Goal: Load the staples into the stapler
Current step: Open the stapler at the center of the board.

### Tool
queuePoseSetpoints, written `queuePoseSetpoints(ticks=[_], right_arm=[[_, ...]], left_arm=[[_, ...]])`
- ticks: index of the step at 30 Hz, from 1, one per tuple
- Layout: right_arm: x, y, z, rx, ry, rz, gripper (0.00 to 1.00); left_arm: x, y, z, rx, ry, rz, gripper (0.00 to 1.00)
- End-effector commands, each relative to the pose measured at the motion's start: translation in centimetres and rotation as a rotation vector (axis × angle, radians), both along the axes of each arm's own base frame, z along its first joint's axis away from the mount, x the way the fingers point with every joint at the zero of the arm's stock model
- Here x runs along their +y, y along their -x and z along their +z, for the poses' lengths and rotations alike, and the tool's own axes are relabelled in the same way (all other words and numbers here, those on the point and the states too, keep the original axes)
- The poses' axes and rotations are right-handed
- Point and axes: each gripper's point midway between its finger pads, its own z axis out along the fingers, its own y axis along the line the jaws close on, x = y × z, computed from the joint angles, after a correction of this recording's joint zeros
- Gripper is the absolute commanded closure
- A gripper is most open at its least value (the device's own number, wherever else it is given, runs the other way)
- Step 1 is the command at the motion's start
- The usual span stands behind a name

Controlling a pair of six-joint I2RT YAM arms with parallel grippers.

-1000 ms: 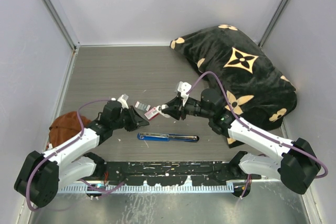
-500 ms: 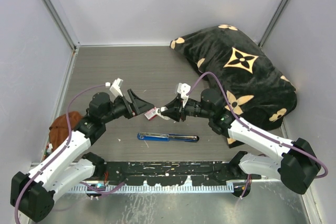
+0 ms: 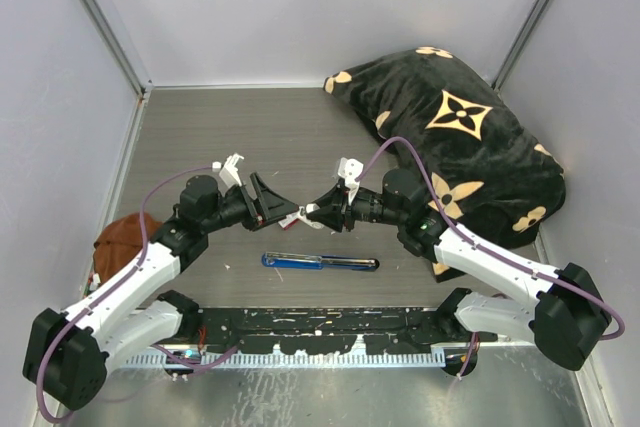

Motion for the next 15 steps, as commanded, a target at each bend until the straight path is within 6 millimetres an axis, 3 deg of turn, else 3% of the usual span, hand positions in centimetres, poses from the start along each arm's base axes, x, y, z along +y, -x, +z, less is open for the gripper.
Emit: queuePoseSetpoints(ticks=[1, 8, 15], right_arm=[[0.4, 0.0, 3.7, -0.073, -0.088, 0.019, 0.92], [0.5, 0.0, 4.3, -0.084, -0.103, 0.021, 0.93], [0.5, -0.3, 4.6, -0.095, -0.111, 0.009, 0.93]], left_arm=[[-0.3, 0.2, 0.7, -0.032, 0.005, -0.03, 0.25], [-0.8, 0.3, -0.4, 0.008, -0.005, -0.052, 0.33], [-1.5, 0.7, -0.3, 0.021, 0.022, -0.089, 0.54]])
